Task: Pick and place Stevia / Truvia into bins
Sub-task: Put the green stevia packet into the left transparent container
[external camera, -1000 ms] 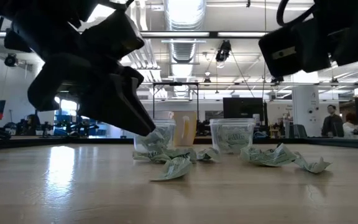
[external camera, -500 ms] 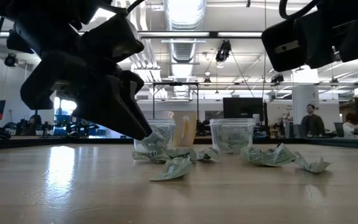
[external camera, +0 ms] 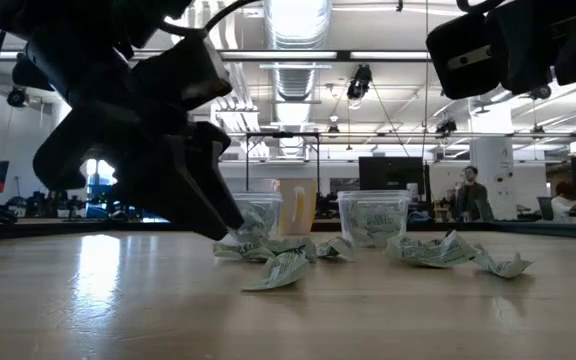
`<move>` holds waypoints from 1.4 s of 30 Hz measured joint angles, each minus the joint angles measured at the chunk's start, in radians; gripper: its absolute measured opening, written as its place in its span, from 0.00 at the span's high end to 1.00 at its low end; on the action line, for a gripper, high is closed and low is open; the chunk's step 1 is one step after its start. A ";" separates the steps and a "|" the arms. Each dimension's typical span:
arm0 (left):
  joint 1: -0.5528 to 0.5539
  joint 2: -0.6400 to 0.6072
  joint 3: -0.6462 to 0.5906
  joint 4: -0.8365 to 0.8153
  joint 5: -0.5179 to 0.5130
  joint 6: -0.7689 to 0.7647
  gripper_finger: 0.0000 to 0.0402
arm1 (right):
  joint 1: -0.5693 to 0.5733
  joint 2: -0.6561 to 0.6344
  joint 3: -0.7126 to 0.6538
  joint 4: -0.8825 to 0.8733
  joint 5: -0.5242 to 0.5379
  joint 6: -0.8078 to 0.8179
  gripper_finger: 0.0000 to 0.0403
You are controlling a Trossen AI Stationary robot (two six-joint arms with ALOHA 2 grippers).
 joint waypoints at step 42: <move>0.027 0.007 0.017 -0.058 -0.006 0.001 1.00 | 0.006 -0.017 -0.001 -0.056 0.049 0.031 0.83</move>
